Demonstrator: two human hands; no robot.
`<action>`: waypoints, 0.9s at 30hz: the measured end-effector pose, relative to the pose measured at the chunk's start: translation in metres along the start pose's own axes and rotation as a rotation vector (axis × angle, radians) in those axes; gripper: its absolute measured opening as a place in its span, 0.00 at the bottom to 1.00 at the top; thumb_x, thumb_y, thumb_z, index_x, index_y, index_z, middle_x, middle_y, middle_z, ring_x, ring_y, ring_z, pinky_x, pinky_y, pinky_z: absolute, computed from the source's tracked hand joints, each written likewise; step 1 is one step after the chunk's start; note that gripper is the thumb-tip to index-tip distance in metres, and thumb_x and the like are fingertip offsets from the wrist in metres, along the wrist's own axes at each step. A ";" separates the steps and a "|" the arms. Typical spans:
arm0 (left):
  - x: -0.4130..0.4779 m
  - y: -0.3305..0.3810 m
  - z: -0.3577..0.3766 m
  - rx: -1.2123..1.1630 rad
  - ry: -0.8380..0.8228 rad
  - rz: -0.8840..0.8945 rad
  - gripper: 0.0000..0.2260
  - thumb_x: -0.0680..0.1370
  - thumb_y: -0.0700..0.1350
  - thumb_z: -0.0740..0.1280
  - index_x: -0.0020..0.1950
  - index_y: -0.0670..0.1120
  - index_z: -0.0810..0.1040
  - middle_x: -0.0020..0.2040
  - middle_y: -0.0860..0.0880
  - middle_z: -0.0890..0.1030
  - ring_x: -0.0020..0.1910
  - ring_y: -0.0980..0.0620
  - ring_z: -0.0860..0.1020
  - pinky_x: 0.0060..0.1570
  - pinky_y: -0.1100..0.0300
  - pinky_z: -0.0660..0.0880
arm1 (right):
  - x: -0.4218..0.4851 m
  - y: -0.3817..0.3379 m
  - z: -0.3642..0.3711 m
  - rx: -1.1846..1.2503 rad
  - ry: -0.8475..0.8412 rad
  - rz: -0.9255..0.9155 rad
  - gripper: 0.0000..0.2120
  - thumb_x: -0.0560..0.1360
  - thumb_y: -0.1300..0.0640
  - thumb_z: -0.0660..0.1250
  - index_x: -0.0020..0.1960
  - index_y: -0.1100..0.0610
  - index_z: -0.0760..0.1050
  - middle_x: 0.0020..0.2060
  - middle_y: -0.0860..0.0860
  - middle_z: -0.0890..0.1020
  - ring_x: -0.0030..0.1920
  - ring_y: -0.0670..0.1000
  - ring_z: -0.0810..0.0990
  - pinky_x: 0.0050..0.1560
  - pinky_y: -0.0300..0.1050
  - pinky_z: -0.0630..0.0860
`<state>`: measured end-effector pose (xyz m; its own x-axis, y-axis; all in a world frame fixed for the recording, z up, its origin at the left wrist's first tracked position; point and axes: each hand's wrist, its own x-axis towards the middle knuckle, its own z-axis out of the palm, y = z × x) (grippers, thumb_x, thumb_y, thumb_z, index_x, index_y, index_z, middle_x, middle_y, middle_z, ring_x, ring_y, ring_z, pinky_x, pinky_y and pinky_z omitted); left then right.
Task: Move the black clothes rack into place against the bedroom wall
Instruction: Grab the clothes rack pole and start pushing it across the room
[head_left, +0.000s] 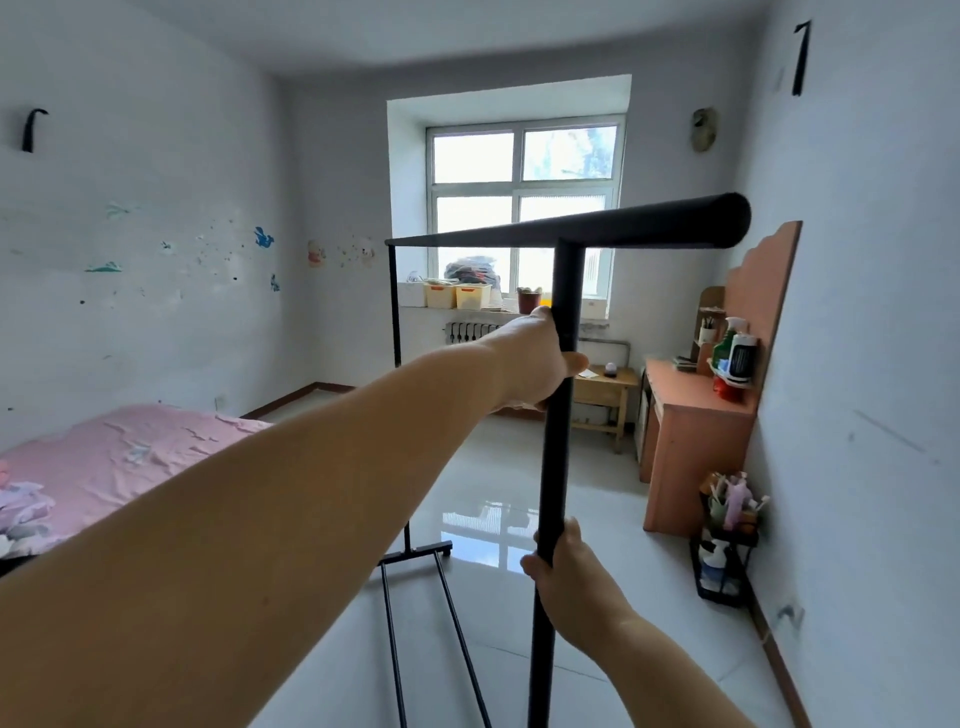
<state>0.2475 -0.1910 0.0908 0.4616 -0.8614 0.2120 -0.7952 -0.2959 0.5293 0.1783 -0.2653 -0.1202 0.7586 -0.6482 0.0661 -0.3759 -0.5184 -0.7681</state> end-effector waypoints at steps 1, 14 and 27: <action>0.019 -0.012 -0.002 -0.004 -0.008 -0.006 0.20 0.81 0.50 0.60 0.68 0.39 0.64 0.58 0.40 0.78 0.54 0.44 0.80 0.59 0.51 0.75 | 0.021 0.002 0.011 0.011 0.010 0.019 0.12 0.80 0.59 0.58 0.62 0.58 0.61 0.43 0.43 0.75 0.47 0.51 0.76 0.52 0.48 0.72; 0.124 -0.102 -0.029 -0.030 0.022 -0.037 0.19 0.80 0.50 0.61 0.67 0.41 0.65 0.57 0.42 0.80 0.48 0.46 0.83 0.37 0.60 0.80 | 0.157 -0.015 0.068 0.178 0.083 0.162 0.16 0.83 0.53 0.46 0.68 0.53 0.62 0.37 0.35 0.75 0.41 0.46 0.73 0.50 0.43 0.64; 0.251 -0.216 -0.066 -0.131 0.074 -0.143 0.15 0.80 0.50 0.61 0.64 0.46 0.66 0.53 0.45 0.80 0.40 0.53 0.83 0.27 0.68 0.74 | 0.328 -0.044 0.125 0.225 0.041 0.158 0.16 0.83 0.50 0.43 0.51 0.48 0.69 0.52 0.49 0.83 0.55 0.55 0.79 0.55 0.46 0.69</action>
<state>0.5609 -0.3160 0.0840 0.5974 -0.7803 0.1849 -0.6639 -0.3520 0.6598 0.5105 -0.3853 -0.1440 0.6762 -0.7354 -0.0432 -0.3567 -0.2755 -0.8927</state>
